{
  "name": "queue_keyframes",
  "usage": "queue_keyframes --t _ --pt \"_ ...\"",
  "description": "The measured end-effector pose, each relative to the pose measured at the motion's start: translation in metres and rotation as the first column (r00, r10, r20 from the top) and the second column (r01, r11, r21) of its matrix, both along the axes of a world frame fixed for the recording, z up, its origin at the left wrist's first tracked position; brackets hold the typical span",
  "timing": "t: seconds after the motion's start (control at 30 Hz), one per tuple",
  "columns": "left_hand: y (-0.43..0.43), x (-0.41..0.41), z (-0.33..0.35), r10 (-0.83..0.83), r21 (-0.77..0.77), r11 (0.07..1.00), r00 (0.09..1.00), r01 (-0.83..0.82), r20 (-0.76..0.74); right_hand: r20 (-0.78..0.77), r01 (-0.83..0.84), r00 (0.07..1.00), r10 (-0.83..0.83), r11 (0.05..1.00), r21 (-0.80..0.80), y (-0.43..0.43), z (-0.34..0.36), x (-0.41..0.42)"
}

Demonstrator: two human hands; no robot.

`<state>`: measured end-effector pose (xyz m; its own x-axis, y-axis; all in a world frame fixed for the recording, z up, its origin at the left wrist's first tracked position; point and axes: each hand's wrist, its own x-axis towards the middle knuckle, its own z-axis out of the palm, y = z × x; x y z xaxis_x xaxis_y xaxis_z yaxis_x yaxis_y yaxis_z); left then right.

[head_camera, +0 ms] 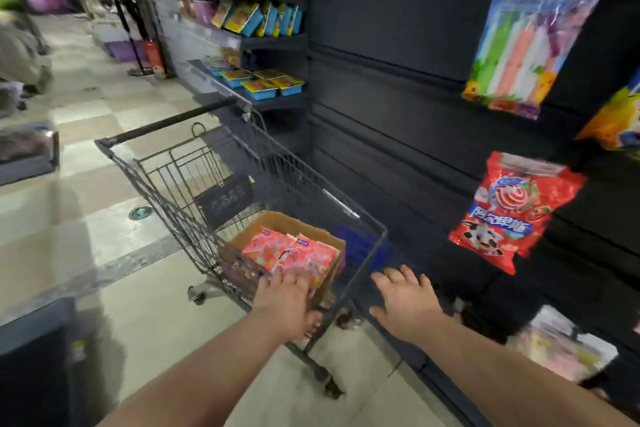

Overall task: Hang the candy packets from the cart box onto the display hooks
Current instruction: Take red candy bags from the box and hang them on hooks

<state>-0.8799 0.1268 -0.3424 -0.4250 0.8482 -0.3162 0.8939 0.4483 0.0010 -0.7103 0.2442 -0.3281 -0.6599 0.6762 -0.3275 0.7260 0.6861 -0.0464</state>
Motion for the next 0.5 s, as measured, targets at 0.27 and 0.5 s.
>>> queue_keyframes --t 0.27,0.5 --pt "-0.043 -0.071 -0.015 0.102 -0.004 0.995 0.994 -0.102 0.034 0.03 -0.087 0.996 0.088 0.996 -0.026 -0.023 -0.013 -0.076" --pt "-0.032 -0.11 -0.032 0.152 -0.028 0.988 0.985 -0.15 0.079 0.087 -0.114 0.989 0.119 0.991 -0.065 0.012 -0.03 -0.126"
